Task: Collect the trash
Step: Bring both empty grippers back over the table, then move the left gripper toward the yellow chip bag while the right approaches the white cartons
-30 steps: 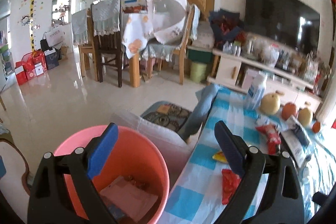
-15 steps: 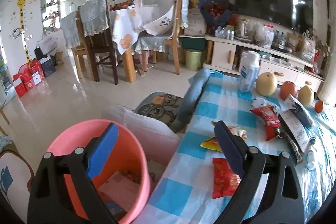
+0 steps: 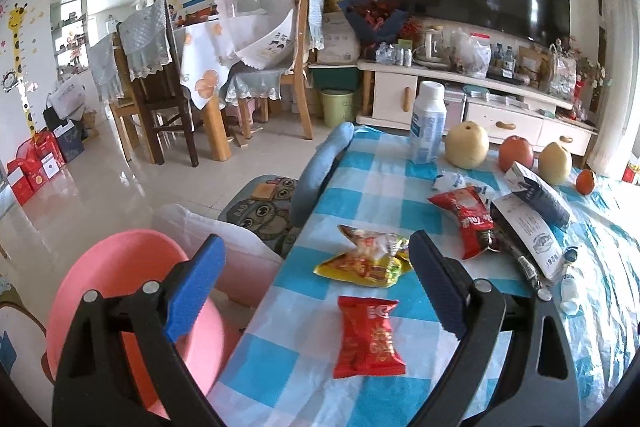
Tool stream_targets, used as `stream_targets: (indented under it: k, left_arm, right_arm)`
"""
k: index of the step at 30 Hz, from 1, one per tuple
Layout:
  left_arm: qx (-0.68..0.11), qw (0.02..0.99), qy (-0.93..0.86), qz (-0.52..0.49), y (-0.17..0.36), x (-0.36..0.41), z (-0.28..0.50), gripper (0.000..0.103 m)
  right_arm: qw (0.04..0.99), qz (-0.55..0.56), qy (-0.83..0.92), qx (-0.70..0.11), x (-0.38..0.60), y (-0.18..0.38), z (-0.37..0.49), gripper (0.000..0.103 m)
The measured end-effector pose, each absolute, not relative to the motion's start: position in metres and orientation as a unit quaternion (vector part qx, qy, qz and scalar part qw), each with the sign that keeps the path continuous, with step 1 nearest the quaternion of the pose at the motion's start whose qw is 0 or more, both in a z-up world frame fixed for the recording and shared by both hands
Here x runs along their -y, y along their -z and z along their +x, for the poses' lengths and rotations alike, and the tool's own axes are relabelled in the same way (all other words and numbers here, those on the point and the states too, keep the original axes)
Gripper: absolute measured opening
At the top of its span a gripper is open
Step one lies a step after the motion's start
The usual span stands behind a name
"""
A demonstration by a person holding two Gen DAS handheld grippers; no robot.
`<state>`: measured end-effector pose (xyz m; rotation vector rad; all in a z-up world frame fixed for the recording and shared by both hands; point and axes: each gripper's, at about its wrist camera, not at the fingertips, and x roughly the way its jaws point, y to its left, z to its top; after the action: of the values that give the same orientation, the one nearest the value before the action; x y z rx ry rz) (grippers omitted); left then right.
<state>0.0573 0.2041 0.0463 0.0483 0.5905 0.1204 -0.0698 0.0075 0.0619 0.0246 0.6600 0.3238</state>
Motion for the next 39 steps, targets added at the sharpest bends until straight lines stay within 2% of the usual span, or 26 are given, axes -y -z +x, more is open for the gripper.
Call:
stream_targets:
  k: [12, 25, 33, 39]
  left_arm:
    - [-0.316, 0.948, -0.038, 0.02, -0.037, -0.174, 0.068, 0.093]
    - [-0.329, 0.94, 0.001, 0.085, -0.021, -0.124, 0.077, 0.093]
    - [-0.369, 0.929, -0.012, -0.011, -0.015, -0.17, 0.098, 0.093]
    - [-0.409, 0.906, -0.01, -0.106, 0.0, -0.207, 0.122, 0.093]
  right_arm:
    - [0.934, 0.058, -0.127, -0.328, 0.047, -0.06, -0.058, 0.094]
    - [0.929, 0.133, -0.049, -0.342, 0.146, -0.05, -0.031, 0.094]
    - [0.91, 0.179, -0.016, -0.375, 0.195, -0.029, -0.006, 0.094]
    - [0.903, 0.184, -0.024, -0.388, 0.197, -0.021, 0.012, 0.094]
